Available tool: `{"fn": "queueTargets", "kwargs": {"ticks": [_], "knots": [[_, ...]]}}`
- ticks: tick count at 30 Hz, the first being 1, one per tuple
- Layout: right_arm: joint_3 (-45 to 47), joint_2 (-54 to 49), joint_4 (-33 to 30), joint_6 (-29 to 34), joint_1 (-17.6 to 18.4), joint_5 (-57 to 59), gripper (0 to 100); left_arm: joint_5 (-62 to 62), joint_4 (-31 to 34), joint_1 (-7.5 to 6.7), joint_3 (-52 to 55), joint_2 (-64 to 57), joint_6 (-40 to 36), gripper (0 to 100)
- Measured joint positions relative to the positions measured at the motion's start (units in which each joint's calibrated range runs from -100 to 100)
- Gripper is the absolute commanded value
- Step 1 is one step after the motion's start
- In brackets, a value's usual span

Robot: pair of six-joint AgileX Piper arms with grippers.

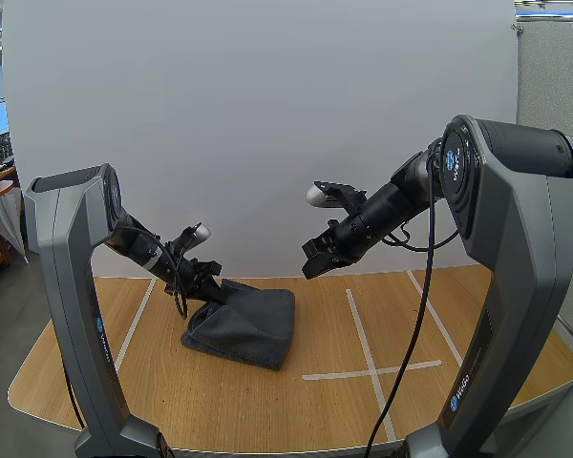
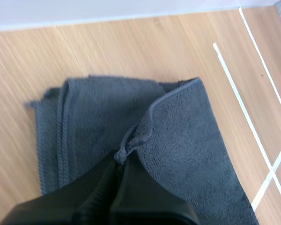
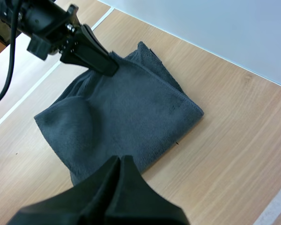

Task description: Fold the towel

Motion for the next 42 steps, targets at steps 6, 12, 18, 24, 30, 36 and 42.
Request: {"fn": "queueTargets", "kwargs": {"ticks": [6, 12, 18, 24, 30, 36, 42], "knots": [[0.00, 0.00, 0.00, 0.00, 0.00, 0.00, 0, 0.20, 0.03, 0.00, -3.41, -0.76, -0.34, 0], [0.00, 0.00, 0.00, 0.00, 0.00, 0.00, 0, 0.20, 0.03, -0.24, -5.85, -1.01, -1.02, 0], [0.00, 0.00, 0.00, 0.00, 0.00, 0.00, 0, 0.20, 0.03, -0.88, -7.20, -1.01, -1.27, 0], [0.00, 0.00, -0.74, 0.80, 0.00, 0.00, 0, 0.42, -0.09, -2.86, -10.80, -1.01, -1.27, 0], [0.00, 0.00, -3.83, 2.18, 0.00, -0.16, 0, 0.82, -0.09, -3.27, -12.46, 2.27, -1.27, 34], [0.00, 0.00, -4.18, 2.53, 0.00, -0.33, 0, 0.82, -0.09, -3.27, -12.46, 2.81, -0.94, 94], [0.00, 0.00, -4.21, 3.18, 0.00, -0.33, 0, 0.82, -0.18, -3.27, -12.46, 2.81, -0.87, 97]]}}
